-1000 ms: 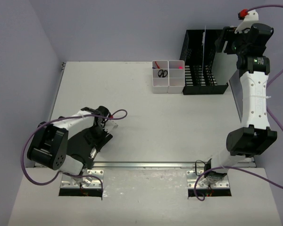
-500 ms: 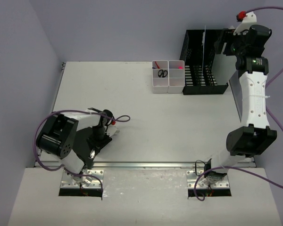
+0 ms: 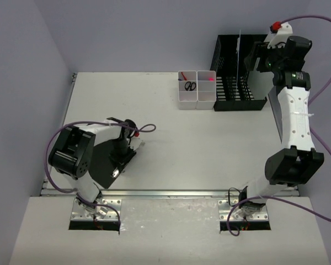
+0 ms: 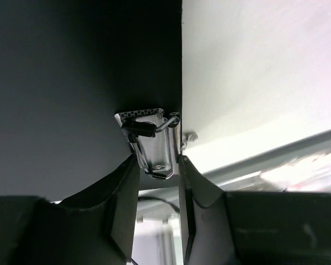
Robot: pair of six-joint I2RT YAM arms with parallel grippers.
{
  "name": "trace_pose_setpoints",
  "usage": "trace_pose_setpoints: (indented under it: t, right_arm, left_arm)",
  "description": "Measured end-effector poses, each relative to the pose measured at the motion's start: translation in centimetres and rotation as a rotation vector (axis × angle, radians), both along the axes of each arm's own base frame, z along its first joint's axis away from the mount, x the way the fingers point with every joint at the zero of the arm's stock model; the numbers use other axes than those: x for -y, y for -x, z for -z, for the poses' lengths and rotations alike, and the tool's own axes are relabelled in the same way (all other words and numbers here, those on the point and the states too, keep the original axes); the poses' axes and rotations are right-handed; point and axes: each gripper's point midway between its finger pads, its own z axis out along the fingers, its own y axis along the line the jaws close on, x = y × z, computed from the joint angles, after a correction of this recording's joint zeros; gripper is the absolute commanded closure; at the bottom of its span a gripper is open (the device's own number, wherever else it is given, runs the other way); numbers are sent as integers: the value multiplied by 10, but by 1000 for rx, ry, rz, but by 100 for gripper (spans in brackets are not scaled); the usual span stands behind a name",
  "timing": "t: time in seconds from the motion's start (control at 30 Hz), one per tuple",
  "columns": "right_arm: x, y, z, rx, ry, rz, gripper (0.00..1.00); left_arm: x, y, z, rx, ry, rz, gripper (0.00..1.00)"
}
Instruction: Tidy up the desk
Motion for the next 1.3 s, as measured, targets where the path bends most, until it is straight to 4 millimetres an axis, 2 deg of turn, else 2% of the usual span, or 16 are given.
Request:
trace_pose_setpoints:
  t: [0.13, 0.27, 0.3, 0.4, 0.5, 0.6, 0.83, 0.93, 1.0, 1.07, 1.1, 1.23, 1.27, 1.3]
  right_arm:
    - [-21, 11, 11, -25, 0, -69, 26]
    - [-58, 27, 15, -27, 18, -172, 25]
    - [-77, 35, 18, -26, 29, -221, 25]
    - [-116, 52, 23, -26, 40, -326, 24]
    - [-152, 69, 29, -28, 23, -435, 23]
    - [-175, 84, 41, -58, -31, -513, 21]
    - [-212, 112, 68, -137, -229, -638, 20]
    - [-233, 122, 70, -158, -259, -687, 20]
    - [-248, 125, 66, -170, -270, -720, 20]
    - [-257, 124, 64, -173, -274, -736, 20]
    - [-257, 124, 66, -181, -273, -729, 20]
    - [-247, 122, 88, -239, -248, -657, 22]
    - [-244, 122, 95, -256, -238, -640, 23]
    - [-242, 124, 104, -277, -222, -625, 26]
  left_arm:
    - [34, -57, -22, 158, 121, -63, 100]
    - [67, -109, -61, 292, 263, -150, 100]
    - [73, -119, -71, 318, 295, -174, 100]
    - [90, -148, -102, 387, 406, -267, 100]
    - [101, -161, -127, 409, 520, -368, 100]
    - [106, -167, -156, 429, 644, -469, 100]
    - [100, -185, -264, 612, 1011, -666, 100]
    - [105, -186, -297, 641, 1146, -690, 100]
    - [108, -186, -302, 630, 1175, -698, 96]
    - [104, -193, -293, 635, 1124, -715, 86]
    - [101, -198, -286, 643, 1080, -726, 76]
    - [70, -218, -238, 739, 816, -745, 61]
    - [60, -219, -225, 764, 746, -744, 37]
    - [49, -218, -212, 786, 680, -740, 24]
